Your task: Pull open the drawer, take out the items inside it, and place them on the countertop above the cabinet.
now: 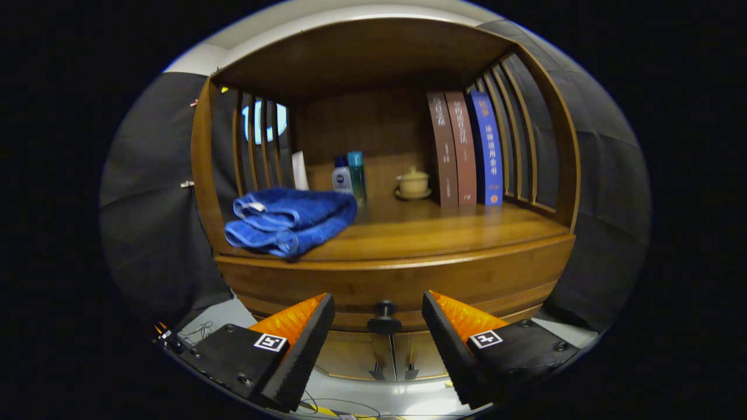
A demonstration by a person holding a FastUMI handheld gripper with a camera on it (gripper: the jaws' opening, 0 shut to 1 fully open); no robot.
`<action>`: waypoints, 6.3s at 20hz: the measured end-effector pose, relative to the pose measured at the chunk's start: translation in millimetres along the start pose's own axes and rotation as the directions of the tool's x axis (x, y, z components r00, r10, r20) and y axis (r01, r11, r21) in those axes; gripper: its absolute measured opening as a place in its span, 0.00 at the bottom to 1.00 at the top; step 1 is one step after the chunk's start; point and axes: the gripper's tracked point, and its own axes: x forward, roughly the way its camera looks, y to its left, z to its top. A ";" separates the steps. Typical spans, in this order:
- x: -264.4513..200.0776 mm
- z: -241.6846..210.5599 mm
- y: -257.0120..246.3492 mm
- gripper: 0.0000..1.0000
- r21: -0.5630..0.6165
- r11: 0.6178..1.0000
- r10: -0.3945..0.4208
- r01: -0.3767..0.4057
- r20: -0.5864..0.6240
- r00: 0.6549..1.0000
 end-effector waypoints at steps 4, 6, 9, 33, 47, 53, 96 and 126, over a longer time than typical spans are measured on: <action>24.5 -32.0 -8.9 0.91 0.003 1.000 -0.025 0.025 -0.066 0.998; 33.5 -44.0 -8.0 0.84 0.002 0.999 -0.031 0.032 -0.102 0.994; 37.8 -52.3 -10.0 0.50 -0.023 0.999 -0.051 0.048 -0.133 0.990; -102.4 -95.0 3.7 0.34 0.013 0.998 -0.054 0.059 -0.243 0.969; -145.2 -121.7 10.5 0.34 0.034 0.997 -0.052 0.064 -0.290 0.956; -162.8 -111.2 10.6 0.74 0.085 0.995 -0.019 0.043 -0.271 0.963; 37.4 -39.7 -12.5 0.09 -0.034 0.997 -0.070 0.065 -0.688 0.722; 137.9 130.8 -15.1 0.10 0.058 0.995 -0.040 0.079 -0.498 0.866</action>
